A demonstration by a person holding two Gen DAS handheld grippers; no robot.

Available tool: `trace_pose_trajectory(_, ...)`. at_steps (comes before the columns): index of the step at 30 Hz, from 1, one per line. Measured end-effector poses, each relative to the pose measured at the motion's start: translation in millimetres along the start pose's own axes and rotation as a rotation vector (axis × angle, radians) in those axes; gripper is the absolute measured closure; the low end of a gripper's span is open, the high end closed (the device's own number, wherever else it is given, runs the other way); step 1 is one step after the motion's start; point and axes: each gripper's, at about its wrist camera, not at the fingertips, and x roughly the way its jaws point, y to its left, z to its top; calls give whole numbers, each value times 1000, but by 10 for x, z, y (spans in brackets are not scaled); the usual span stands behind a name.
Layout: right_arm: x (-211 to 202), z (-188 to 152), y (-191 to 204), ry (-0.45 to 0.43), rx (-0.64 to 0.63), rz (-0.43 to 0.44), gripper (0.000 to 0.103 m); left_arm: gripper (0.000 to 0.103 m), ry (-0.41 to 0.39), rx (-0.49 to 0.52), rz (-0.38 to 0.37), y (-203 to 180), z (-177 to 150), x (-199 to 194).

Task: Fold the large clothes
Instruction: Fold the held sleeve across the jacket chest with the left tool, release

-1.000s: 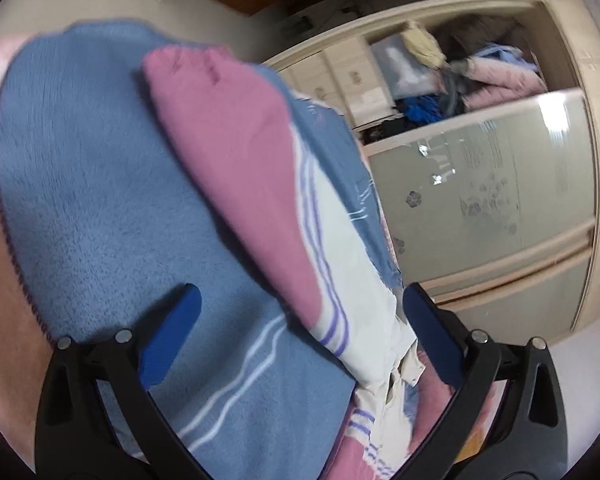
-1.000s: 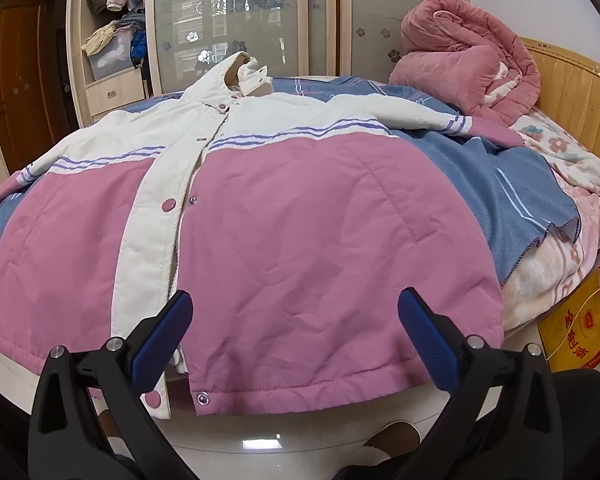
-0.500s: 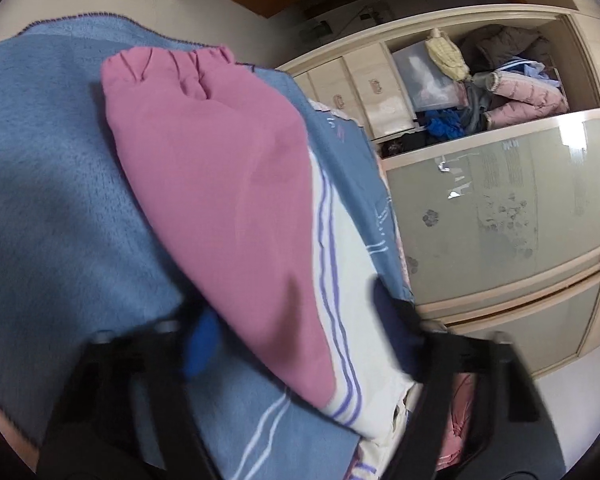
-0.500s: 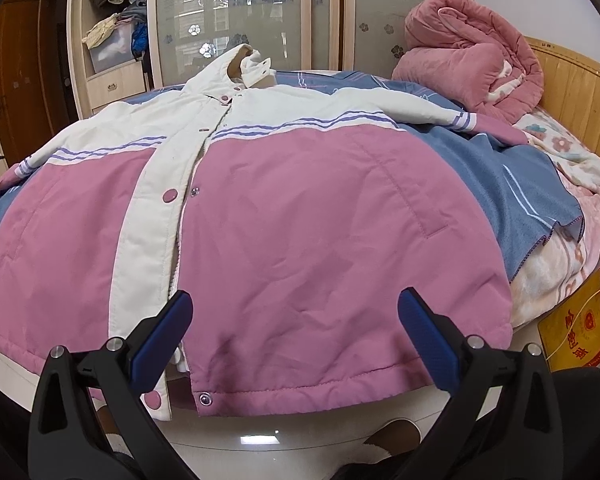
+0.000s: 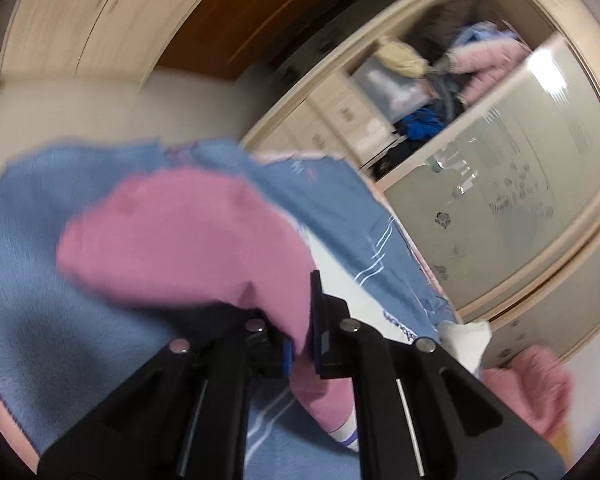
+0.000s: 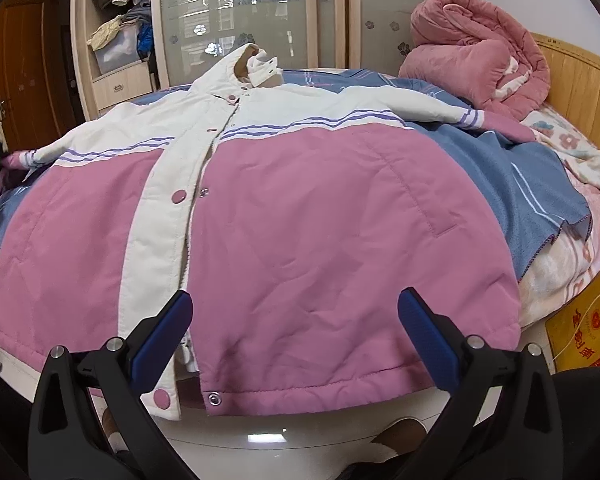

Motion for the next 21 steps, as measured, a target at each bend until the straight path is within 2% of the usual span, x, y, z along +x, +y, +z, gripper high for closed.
trace_pose_trajectory(3, -39, 8, -22, -8, 4, 9, 1, 97, -66, 141, 16, -458, -95, -138)
trace_pose_trajectory(6, -50, 16, -85, -7, 24, 16, 1, 97, -121, 306, -4, -1056, -295, -242)
trace_pose_trajectory(10, -65, 12, -145, -4, 35, 21, 1, 97, -140, 566, -35, -1905, -760, -294)
trace_pose_trajectory(12, -77, 11, -169, -1, 37, 22, 1, 97, -104, 720, -53, -2353, -1134, -230)
trace_pose_trajectory(14, -105, 13, -197, -4, 43, 22, 1, 96, -60, 812, -65, -2581, -1440, -144)
trace_pose_trajectory(16, -120, 25, -220, -8, 50, 22, 1, 93, 41, 899, -75, -2775, -1845, 48)
trace_pose_trajectory(17, -129, 31, -236, -11, 54, 23, 1, 90, 126, 952, -72, -2838, -2102, 193)
trace_pose_trajectory(18, -129, 31, -243, -12, 56, 22, 1, 80, 186, 985, -70, -2848, -2255, 307)
trace_pose_trajectory(19, -130, 31, -254, -10, 57, 23, 1, 67, 280, 1037, -70, -2849, -2495, 437)
trace_pose_trajectory(20, -127, 30, -261, -8, 58, 27, 1, 38, 360, 1079, -89, -2830, -2721, 526)
trace_pose_trajectory(21, -124, 27, -261, -6, 57, 28, 1, 20, 387, 1102, -106, -2720, -2847, 549)
